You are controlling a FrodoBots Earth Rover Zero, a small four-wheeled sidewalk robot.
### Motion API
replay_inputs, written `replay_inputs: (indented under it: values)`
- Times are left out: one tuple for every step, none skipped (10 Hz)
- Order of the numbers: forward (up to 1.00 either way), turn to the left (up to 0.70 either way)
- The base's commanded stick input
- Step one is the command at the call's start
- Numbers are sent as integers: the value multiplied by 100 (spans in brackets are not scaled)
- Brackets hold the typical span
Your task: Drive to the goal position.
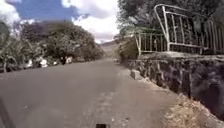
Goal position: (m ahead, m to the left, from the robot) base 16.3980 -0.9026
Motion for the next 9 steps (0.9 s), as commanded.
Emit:
replay_inputs:
  values:
    - [70, 0]
    - [70, 0]
    - [70, 0]
    - [70, 0]
    - [70, 0]
    - [70, 0]
    - [70, 0]
    - [70, 0]
    - [70, 0]
